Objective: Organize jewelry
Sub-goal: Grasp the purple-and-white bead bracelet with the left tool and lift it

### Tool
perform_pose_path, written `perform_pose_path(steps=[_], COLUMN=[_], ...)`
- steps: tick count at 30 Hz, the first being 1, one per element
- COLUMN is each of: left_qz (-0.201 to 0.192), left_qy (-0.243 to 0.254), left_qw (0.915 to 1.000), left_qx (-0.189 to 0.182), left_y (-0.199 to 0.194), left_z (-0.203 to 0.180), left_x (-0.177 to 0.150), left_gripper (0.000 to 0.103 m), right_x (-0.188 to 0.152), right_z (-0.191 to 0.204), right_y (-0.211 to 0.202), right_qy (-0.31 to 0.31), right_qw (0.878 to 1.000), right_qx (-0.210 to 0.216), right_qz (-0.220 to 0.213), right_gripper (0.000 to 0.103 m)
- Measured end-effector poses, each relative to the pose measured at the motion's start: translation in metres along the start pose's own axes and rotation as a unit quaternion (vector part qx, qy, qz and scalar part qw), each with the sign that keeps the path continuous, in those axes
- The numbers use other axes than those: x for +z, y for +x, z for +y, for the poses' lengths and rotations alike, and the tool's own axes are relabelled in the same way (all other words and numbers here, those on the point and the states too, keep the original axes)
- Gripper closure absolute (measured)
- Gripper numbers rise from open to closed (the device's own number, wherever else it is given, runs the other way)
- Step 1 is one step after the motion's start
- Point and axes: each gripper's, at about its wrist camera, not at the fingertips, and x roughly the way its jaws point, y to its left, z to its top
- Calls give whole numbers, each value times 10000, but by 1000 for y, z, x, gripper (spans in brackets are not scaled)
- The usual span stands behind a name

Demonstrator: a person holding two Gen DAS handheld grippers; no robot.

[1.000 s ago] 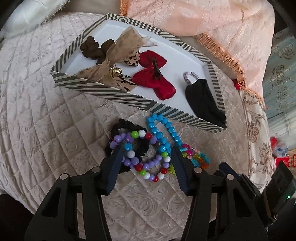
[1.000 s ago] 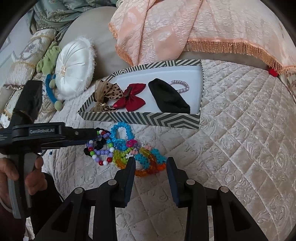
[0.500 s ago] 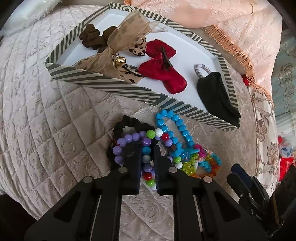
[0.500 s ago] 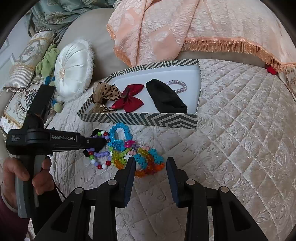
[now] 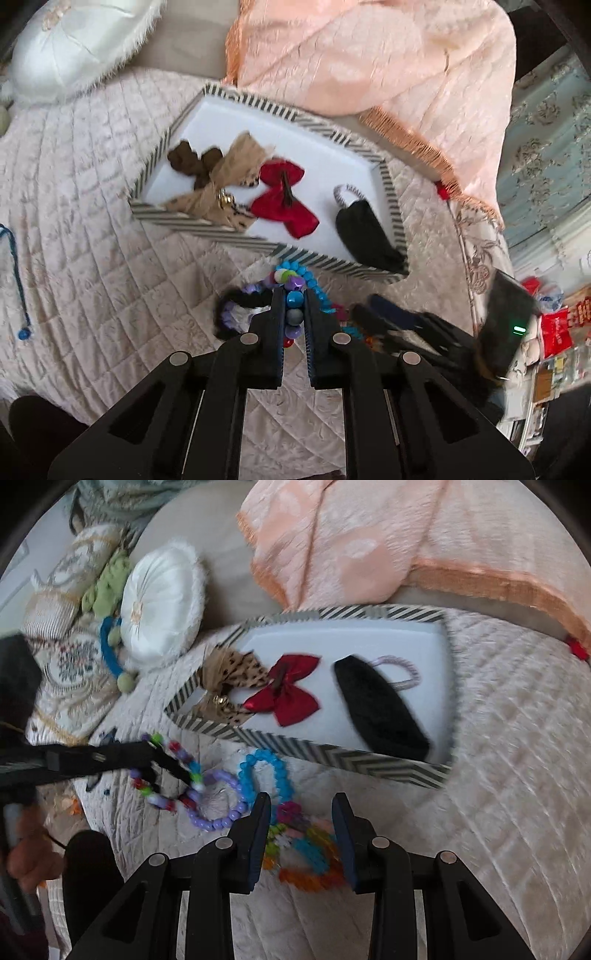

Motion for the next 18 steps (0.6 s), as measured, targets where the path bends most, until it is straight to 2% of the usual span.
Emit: perform_pose_path(steps=[4,6,9,10,11,12,14,18], left_qz=[-163,-176,-182,-174,-170,-168,-160,-157], left_qy=[71,67,19,-9,-22,-27,-55,-134], left_qw=[9998,9998,9998,9998,9998,9998,9998,9998], left_qx=[66,84,112,99,98,103,77,-11], left_y=[-14,-16,-18,-19,-19,-19,-20,-24], left_z=[1,5,12,15,16,17,19,21], left_x=[1,1,0,0,0,-1,0,2], left_gripper=[95,95,95,95,95,95,95,95], right_x=[15,20,20,20,21,22,24,29], right_z=[22,30,32,33,34,32,25,30], right_y=[32,49,68,69,69,67,57,22], right_qy=[-474,-701,-803,-846,-860,-796,-506,-429], right_qw=[9982,9954,9929,9930,9932,9941,9975,9984], right_qx=[-139,-354,-473,-483,-472,-412,-17,330], right_qz=[348,544,741,668,628,604,495,146], right_gripper=[71,71,71,73,82,93,93,93])
